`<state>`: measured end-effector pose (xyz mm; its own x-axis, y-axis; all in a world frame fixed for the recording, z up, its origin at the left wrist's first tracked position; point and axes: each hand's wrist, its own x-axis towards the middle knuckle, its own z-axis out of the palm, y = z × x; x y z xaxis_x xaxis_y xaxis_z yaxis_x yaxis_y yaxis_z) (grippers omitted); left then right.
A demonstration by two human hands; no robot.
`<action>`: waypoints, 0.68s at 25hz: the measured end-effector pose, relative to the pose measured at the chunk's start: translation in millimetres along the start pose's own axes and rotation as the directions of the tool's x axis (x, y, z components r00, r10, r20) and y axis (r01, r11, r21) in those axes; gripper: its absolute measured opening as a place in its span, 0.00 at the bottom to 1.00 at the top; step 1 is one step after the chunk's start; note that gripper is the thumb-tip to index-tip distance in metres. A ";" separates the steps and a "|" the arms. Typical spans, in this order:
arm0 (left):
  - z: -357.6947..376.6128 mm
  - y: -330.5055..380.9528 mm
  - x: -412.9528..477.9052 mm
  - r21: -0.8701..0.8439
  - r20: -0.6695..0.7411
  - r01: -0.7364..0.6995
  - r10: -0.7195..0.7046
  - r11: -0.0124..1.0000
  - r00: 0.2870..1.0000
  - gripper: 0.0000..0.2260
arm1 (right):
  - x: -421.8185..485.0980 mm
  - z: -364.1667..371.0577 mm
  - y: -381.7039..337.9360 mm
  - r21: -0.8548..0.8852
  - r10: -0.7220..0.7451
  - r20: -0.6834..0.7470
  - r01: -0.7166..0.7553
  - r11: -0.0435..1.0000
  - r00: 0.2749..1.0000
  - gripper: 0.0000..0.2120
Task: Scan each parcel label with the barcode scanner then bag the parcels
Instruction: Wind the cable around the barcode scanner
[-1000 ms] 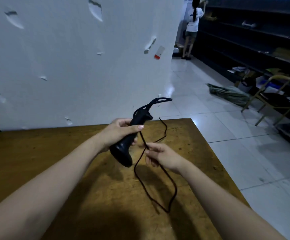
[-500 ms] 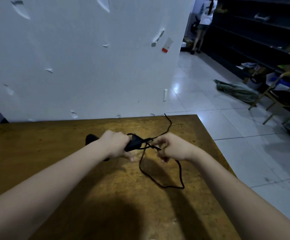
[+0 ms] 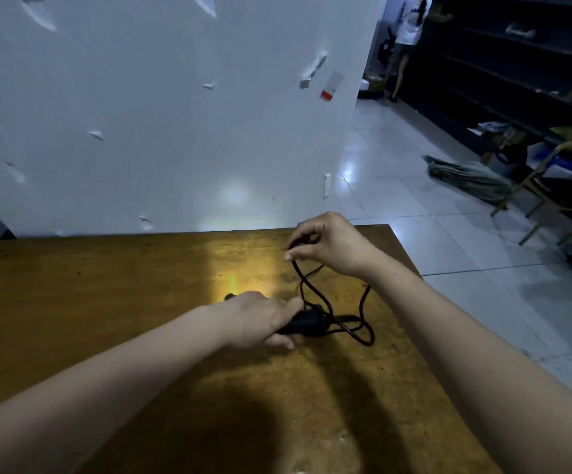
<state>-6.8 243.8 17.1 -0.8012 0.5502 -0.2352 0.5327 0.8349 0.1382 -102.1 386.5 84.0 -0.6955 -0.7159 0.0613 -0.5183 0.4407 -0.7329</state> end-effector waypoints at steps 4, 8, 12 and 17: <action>-5.5 10.4 -15.0 -0.204 -0.273 -0.119 0.060 0.972 0.960 0.19 | 6.7 -7.0 10.8 0.067 0.112 0.105 -0.119 0.991 0.988 0.05; -10.7 22.2 -26.8 -0.560 -0.419 -0.120 -0.155 0.820 0.895 0.17 | -7.5 -2.6 17.2 0.113 0.175 0.131 -0.190 0.975 0.976 0.03; -17.5 17.4 -13.4 -0.662 -0.487 -0.043 -0.386 0.749 0.783 0.16 | -33.8 35.1 17.7 -0.080 0.181 0.201 -0.168 0.982 0.963 0.14; -16.2 -3.7 -12.3 -0.468 -0.383 0.170 -0.372 0.867 0.846 0.14 | -47.0 32.8 15.5 -0.328 0.257 0.428 -0.116 0.938 0.867 0.12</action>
<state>-3.3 234.2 35.1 -0.9800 0.1603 0.1180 0.1987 0.8244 0.5299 -61.1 409.2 47.5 -0.5230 -0.7390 -0.4246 -0.5685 0.6736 -0.4722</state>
